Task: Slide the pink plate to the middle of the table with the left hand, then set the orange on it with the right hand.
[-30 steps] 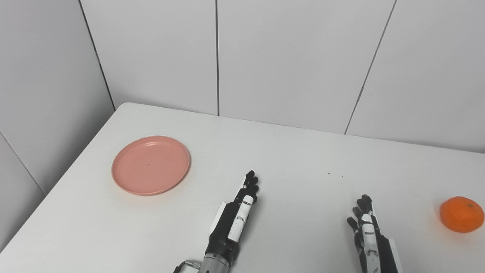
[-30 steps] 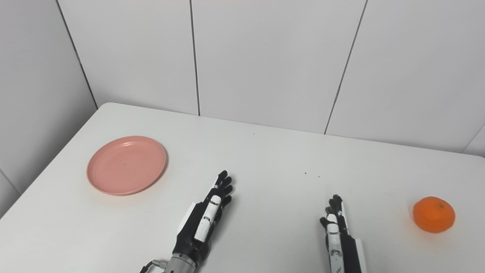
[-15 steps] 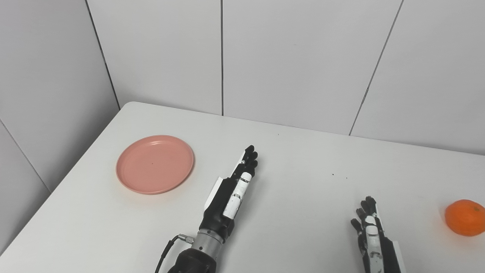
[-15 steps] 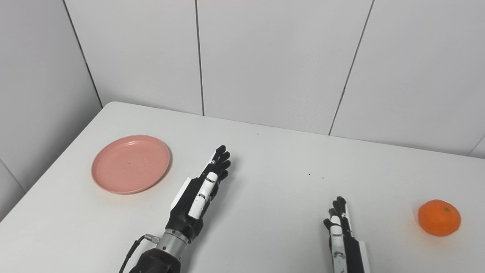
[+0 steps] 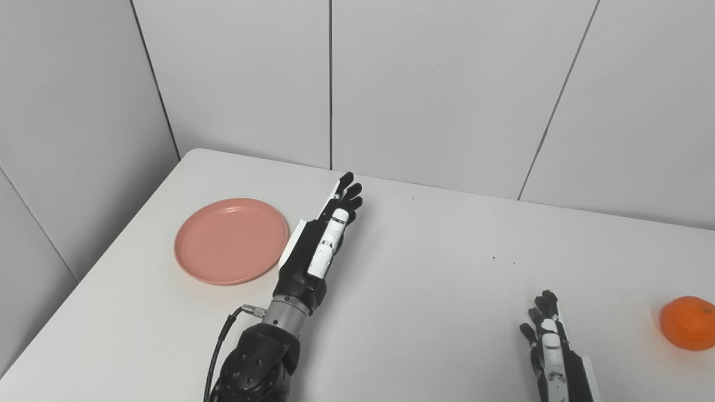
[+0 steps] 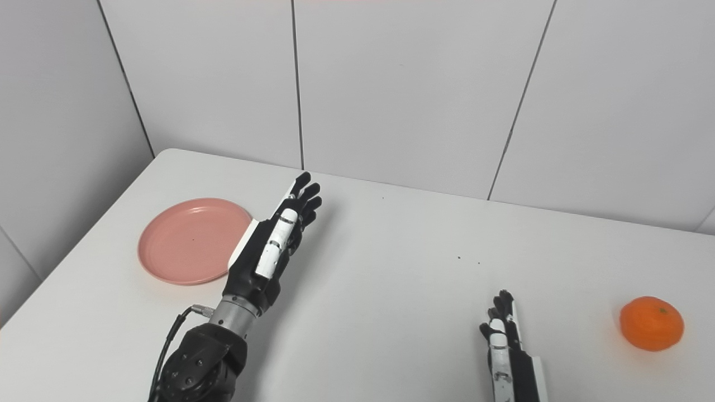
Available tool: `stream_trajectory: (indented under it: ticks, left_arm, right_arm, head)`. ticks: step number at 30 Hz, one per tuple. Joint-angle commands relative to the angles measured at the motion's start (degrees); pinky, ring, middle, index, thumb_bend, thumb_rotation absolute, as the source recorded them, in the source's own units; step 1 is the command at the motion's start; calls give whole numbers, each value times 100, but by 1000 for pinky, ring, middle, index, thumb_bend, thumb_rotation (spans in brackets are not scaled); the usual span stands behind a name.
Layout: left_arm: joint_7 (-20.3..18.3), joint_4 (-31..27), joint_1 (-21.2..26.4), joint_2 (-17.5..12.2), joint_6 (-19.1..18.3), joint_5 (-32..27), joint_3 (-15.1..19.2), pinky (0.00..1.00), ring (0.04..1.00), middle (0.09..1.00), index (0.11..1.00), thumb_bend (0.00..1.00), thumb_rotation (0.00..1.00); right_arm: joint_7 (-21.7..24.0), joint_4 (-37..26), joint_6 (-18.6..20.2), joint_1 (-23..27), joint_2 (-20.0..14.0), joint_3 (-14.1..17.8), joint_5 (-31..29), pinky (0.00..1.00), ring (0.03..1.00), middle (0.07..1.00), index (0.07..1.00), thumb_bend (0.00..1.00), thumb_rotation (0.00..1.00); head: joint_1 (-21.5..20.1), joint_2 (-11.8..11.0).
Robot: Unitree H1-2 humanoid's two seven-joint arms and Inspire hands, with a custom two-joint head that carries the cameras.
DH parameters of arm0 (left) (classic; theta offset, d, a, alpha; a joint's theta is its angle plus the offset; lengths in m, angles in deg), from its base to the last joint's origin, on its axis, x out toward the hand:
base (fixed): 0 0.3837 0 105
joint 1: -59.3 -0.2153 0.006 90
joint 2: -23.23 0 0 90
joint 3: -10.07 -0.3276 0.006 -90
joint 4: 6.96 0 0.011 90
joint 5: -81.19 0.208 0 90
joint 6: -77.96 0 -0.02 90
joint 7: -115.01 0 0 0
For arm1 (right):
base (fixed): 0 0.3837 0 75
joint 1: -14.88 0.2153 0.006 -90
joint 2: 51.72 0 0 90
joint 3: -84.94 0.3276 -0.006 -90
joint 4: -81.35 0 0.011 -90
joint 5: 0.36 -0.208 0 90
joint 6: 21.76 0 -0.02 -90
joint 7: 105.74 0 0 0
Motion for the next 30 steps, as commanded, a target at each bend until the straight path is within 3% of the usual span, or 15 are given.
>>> stream_trajectory:
  ticks: [1,8,14,18,27,30]
  left_arm:
    - [-40,-117,348,-162,48,-95,125,979,957,978,971,419,1000]
    - [70,4,734,-480,-106,-255,581,949,936,955,946,439,1000]
    - [-3,231,1035,-737,-199,-808,1065,961,945,954,941,431,1000]
    - [107,245,1209,-913,-357,-909,1235,961,948,957,938,395,1000]
    - [123,401,1392,-1249,-222,-1161,1632,953,953,960,943,344,1000]
    - [280,430,1478,-1331,-379,-1210,1840,916,937,945,929,347,1000]
  right_arm:
    - [44,-130,-96,48,-1,7,-3,1000,998,1000,1000,191,1000]
    - [56,-99,-138,62,-23,11,-22,1000,997,1000,1000,183,1000]
    - [67,-80,-185,66,-38,5,-22,1000,997,1000,1000,182,1000]
    - [42,-101,-142,64,-40,7,20,1000,997,1000,1000,178,1000]
    - [68,-101,-126,63,-64,54,-105,1000,998,1000,1000,175,1000]
    - [72,-99,-119,67,-65,74,-155,1000,998,1000,1000,172,1000]
  head:
    - [-5,6]
    - [15,-6]
    - [46,-5]
    - [31,-1]
    - [95,-9]
    - [137,-23]
